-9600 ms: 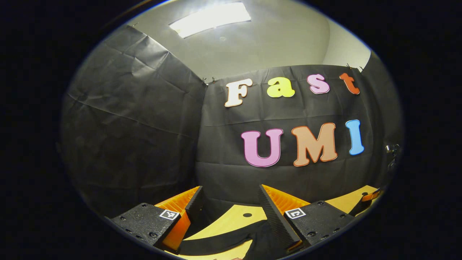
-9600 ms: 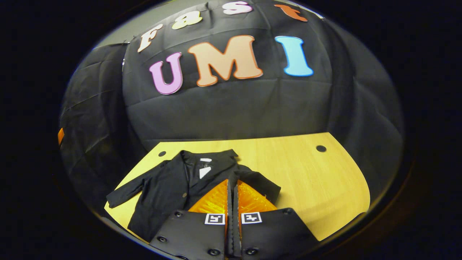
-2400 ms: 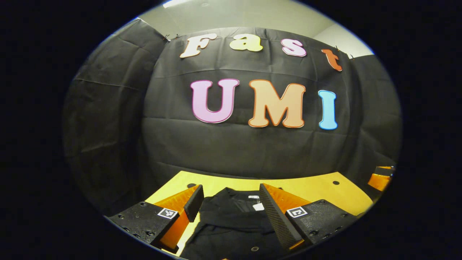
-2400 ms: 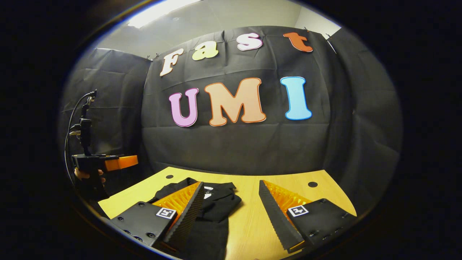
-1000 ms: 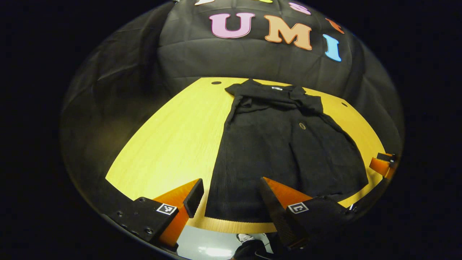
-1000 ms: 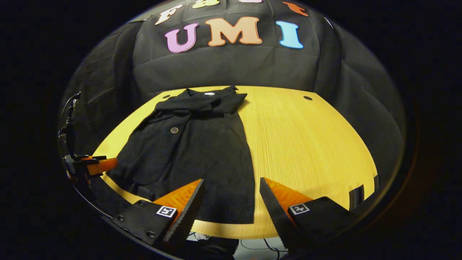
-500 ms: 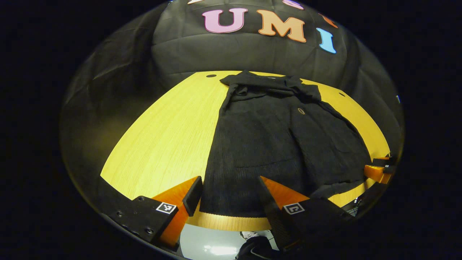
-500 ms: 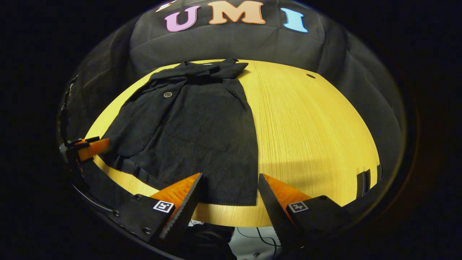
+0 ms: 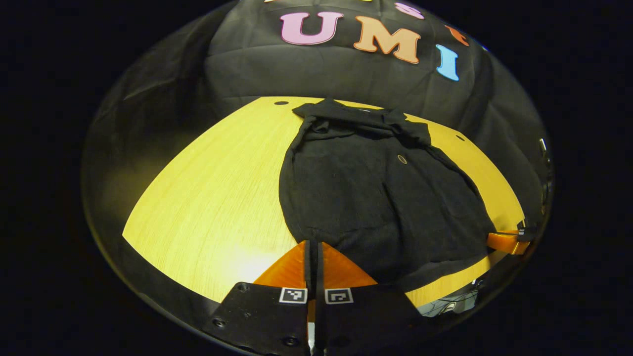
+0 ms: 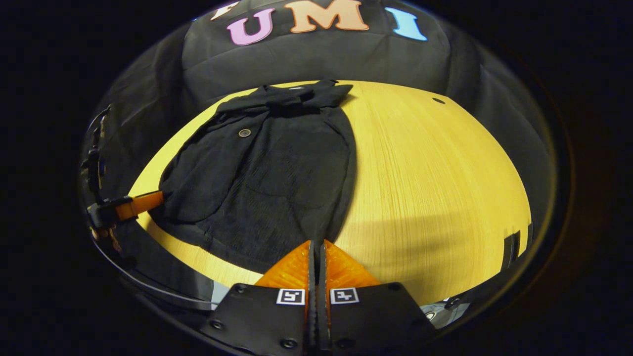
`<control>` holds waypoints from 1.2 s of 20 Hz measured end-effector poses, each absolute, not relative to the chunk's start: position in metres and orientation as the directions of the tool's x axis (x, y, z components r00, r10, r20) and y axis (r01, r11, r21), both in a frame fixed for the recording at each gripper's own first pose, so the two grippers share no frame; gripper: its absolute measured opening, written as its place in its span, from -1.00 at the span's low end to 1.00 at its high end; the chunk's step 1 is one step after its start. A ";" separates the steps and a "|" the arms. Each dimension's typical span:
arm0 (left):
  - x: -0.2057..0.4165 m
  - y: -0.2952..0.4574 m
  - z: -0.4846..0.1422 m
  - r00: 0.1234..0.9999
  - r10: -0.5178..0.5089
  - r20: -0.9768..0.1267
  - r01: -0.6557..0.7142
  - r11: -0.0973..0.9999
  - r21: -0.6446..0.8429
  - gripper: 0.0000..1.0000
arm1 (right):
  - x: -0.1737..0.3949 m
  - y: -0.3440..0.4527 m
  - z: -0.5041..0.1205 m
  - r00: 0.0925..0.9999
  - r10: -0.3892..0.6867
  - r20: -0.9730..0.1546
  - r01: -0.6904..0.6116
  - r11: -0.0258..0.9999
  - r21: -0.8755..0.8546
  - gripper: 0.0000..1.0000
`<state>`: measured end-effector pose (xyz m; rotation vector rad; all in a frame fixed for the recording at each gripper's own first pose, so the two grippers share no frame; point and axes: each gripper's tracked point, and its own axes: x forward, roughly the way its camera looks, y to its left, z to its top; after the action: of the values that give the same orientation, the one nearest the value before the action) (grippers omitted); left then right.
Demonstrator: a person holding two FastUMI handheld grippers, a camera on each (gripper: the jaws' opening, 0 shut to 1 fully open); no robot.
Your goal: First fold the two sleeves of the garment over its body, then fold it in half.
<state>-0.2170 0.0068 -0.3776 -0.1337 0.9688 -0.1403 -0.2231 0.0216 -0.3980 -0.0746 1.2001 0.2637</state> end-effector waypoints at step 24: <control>0.059 0.006 -0.214 0.817 -0.222 -0.532 0.079 0.957 -0.279 -1.00 | 0.067 0.084 -0.218 0.718 0.332 -0.612 -0.295 0.941 0.165 -0.95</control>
<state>0.0593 0.0062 -0.2139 -0.2504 0.5946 -0.1625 0.0673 0.0844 -0.2180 0.0572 0.6879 0.3470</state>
